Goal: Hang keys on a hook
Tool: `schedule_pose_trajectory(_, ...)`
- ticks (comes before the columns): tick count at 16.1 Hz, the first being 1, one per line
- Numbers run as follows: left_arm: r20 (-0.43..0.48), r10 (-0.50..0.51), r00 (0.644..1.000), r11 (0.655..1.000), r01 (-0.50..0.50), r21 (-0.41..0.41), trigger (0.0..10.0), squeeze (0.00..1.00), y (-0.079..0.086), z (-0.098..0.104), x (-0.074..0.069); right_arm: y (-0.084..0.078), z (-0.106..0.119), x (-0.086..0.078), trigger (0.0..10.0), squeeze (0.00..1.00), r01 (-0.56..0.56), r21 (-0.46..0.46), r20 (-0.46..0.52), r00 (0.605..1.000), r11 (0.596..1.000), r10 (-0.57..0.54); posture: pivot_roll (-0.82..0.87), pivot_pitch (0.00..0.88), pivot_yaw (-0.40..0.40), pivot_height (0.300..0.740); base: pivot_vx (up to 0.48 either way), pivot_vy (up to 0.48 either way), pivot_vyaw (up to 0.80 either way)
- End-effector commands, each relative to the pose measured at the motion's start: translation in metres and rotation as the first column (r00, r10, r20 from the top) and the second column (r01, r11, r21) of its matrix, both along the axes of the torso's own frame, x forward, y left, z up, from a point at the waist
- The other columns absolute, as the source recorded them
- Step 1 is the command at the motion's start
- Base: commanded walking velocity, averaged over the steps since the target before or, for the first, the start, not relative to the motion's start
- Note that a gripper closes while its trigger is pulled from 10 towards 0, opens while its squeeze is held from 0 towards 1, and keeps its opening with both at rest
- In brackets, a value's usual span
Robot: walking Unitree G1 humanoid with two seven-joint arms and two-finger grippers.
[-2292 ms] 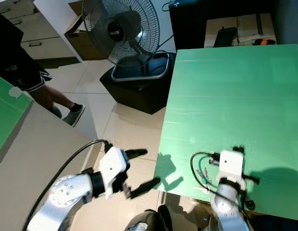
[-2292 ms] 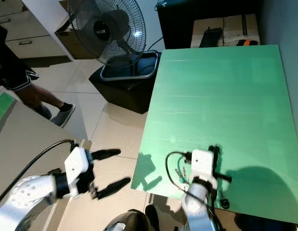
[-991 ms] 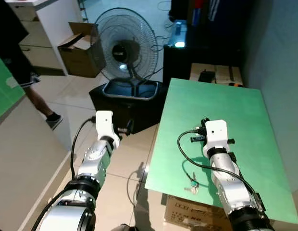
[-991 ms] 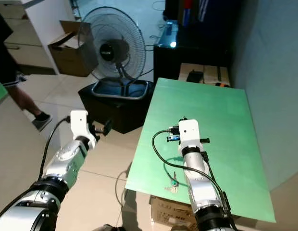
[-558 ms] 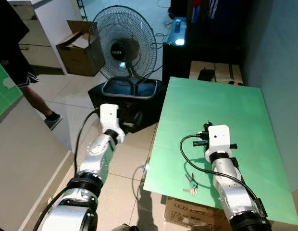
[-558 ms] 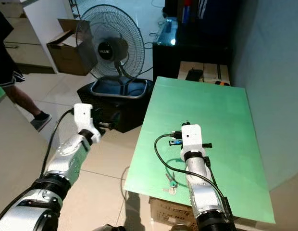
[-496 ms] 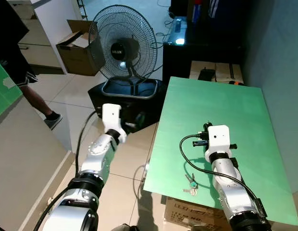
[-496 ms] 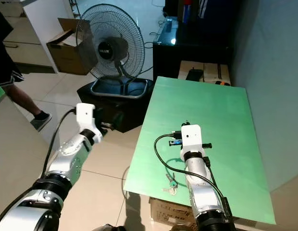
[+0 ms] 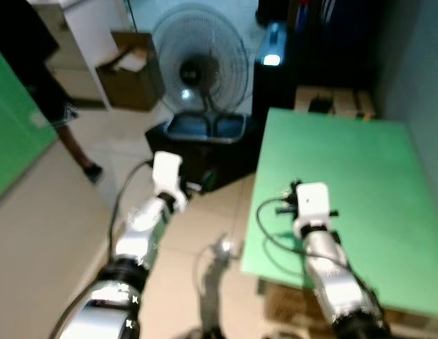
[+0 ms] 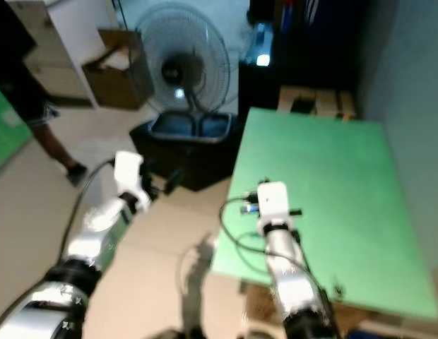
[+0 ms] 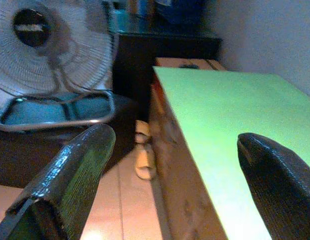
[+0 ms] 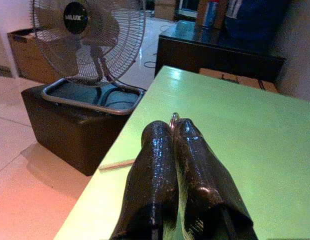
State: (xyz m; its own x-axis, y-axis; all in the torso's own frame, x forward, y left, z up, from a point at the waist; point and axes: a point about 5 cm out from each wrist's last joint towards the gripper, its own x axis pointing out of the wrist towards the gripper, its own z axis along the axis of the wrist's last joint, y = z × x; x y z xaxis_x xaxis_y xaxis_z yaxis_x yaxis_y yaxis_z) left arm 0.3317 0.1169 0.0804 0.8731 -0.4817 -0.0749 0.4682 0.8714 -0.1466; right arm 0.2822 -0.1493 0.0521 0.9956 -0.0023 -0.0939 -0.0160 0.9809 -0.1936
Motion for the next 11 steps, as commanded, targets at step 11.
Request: schedule_pose_trajectory(11, 0.025, -0.021, 0.999, 0.989, 0.017, 0.150, 10.0, 0.00, 0.000, -0.001, 0.000, 0.009, 0.001, 0.000, 0.0, 0.00, -0.017, 0.021, 0.024, 1.000, 1.000, 0.017, -0.17, 0.000, 0.099, 0.740, 0.000, 0.391, 0.00)
